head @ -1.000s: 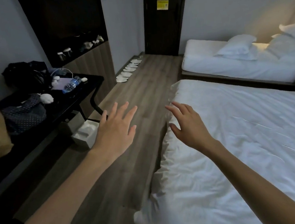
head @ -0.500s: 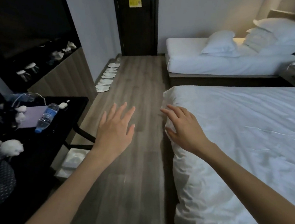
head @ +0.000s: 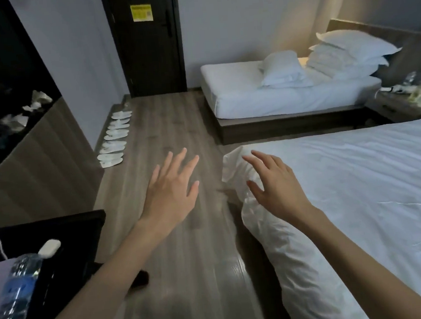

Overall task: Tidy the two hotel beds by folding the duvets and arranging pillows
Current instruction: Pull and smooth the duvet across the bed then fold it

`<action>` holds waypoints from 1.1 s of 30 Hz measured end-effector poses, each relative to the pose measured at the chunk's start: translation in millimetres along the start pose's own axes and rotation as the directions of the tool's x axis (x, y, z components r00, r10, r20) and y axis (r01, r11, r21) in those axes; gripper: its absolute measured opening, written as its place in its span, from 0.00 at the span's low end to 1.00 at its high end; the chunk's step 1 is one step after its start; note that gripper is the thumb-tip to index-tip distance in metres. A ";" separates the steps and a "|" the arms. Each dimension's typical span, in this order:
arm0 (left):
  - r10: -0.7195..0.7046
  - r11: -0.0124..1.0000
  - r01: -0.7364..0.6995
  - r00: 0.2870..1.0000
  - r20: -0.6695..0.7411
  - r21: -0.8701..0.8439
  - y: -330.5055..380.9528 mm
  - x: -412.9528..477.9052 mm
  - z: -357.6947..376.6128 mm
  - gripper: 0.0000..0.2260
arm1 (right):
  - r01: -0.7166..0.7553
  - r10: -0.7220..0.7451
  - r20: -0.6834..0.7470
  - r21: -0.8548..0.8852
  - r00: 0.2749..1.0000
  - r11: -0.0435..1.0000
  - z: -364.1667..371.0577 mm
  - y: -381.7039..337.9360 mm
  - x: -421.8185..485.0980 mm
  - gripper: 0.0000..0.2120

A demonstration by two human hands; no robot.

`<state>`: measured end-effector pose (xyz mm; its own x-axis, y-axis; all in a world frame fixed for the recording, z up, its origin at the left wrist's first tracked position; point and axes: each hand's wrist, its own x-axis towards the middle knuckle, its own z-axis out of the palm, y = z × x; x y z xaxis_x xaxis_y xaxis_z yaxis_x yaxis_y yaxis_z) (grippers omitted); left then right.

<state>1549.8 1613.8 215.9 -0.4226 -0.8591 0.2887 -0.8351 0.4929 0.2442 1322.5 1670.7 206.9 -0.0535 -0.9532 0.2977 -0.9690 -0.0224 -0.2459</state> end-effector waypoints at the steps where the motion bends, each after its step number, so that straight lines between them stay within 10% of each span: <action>1: 0.018 1.000 -0.018 1.000 0.010 0.002 -15.7 23.9 -1.4 0.25 | -0.020 0.020 0.000 -0.002 1.000 1.000 3.4 -4.6 22.0 0.26; 33: 0.525 0.849 -0.502 0.838 0.151 -0.165 -132.4 855.4 221.9 0.24 | -0.565 0.534 -0.227 -0.096 0.814 0.820 145.7 258.8 698.1 0.28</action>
<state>1220.7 783.0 225.1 -0.8453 -0.4820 0.2306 -0.4387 0.8724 0.2154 1069.4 955.5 216.7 -0.6160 -0.7196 0.3205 -0.7873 0.5486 -0.2814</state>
